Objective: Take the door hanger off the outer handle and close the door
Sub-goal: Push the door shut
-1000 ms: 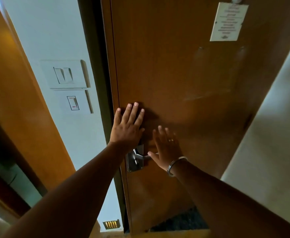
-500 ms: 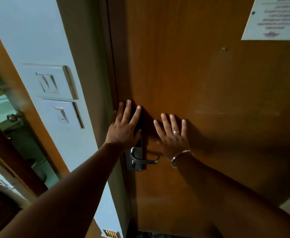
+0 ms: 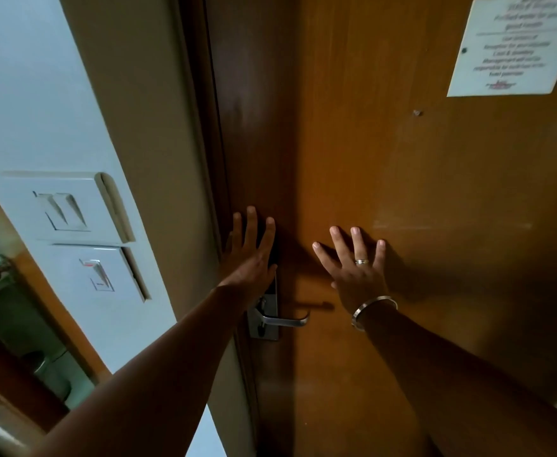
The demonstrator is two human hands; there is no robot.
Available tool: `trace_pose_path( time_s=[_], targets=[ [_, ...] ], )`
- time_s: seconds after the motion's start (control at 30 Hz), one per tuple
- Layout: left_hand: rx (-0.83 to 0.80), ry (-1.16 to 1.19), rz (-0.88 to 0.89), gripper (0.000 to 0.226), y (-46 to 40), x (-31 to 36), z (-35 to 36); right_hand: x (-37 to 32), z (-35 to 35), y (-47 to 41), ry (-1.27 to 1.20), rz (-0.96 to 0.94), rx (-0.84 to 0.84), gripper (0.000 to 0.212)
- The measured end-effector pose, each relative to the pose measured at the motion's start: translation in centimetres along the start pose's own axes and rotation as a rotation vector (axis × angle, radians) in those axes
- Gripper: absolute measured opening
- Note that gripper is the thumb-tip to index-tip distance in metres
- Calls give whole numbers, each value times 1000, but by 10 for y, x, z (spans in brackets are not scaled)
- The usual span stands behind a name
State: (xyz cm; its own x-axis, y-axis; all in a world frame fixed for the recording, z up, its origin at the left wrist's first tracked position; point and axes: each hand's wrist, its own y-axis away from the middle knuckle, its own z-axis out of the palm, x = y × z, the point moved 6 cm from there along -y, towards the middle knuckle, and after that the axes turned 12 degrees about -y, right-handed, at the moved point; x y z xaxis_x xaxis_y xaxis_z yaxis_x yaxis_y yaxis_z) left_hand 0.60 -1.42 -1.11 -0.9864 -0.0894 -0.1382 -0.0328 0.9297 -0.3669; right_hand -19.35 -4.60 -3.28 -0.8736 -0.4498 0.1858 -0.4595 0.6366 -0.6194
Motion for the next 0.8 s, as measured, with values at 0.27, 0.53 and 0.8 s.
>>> trace_pose_path(
  time_s=[0.27,0.53,0.8],
  targets=[
    [97,36,87,120,-4,-6,8,-17,12,-7,-14,128,-135,110],
    [119,-27,98,116,-14,-5,13,-13,20,-11,-45,148,-160,111],
    [109,-171,37,112,-34,-5,16,-5,37,-23,-102,110,-79,119]
  ],
)
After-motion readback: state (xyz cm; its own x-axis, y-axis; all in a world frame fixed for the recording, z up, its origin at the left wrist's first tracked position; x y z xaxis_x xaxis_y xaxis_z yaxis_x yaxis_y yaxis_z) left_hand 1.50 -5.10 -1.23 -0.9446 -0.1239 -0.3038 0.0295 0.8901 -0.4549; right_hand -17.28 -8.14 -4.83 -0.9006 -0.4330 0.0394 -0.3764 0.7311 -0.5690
